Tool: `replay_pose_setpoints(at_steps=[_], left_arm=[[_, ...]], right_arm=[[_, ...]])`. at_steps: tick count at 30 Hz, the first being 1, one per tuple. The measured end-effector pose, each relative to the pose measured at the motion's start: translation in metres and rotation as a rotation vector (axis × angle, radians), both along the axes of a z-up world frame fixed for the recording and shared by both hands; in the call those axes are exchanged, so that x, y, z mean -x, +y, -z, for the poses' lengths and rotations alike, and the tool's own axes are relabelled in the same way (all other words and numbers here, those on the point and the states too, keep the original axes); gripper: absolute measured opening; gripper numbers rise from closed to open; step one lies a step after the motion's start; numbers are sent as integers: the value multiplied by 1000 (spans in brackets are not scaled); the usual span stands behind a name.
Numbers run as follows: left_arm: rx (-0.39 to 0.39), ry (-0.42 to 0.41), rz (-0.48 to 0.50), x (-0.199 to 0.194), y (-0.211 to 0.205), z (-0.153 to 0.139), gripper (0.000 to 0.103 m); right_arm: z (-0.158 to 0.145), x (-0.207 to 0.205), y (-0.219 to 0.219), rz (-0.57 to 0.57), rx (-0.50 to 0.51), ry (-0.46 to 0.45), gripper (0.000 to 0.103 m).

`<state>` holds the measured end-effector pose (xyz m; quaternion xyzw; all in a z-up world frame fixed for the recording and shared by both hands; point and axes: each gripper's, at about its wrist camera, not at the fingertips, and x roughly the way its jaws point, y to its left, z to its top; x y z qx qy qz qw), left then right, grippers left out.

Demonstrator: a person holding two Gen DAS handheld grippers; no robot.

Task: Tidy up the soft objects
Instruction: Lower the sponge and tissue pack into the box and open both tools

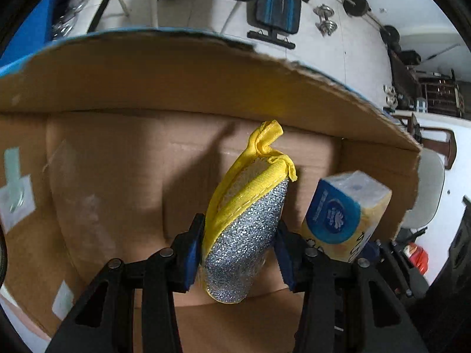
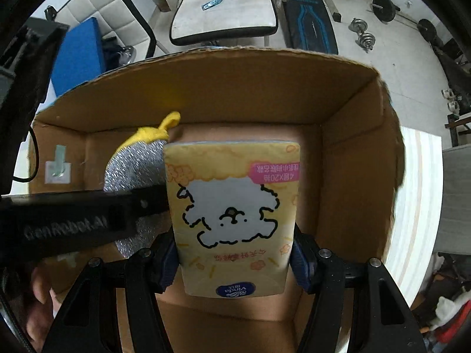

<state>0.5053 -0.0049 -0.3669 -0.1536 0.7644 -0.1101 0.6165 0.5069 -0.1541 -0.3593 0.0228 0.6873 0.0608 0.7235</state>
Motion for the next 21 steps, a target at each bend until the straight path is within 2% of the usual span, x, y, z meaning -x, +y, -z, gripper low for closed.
replay_pose_setpoints(at_steps=[3, 5, 7, 8, 10, 12, 14, 16, 21], left_arm=[[-40, 14, 22, -2, -4, 5, 44], [-50, 25, 50, 0, -7, 5, 47], [-74, 4, 82, 1, -11, -2, 59], [-85, -20, 94, 5, -12, -9, 66], [-95, -43, 93, 10, -11, -19, 74], [-90, -67, 87, 18, -8, -32, 91], [-90, -99, 72, 27, -4, -46, 95], [-97, -135, 70, 35, -3, -60, 100], [-140, -193, 64, 42, 17, -86, 101]], right_arm=[[10, -13, 6, 1, 10, 21, 66], [12, -16, 6, 9, 16, 26, 71], [12, -21, 12, 4, 25, 22, 76], [11, -23, 15, 2, 33, 18, 85], [7, -24, 19, 0, 53, 10, 94], [-1, -21, 19, -5, 60, 5, 95], [-5, -21, 21, -9, 60, -1, 102], [-12, -15, 21, -15, 69, -11, 103], [-27, 0, 28, -31, 84, -49, 103]])
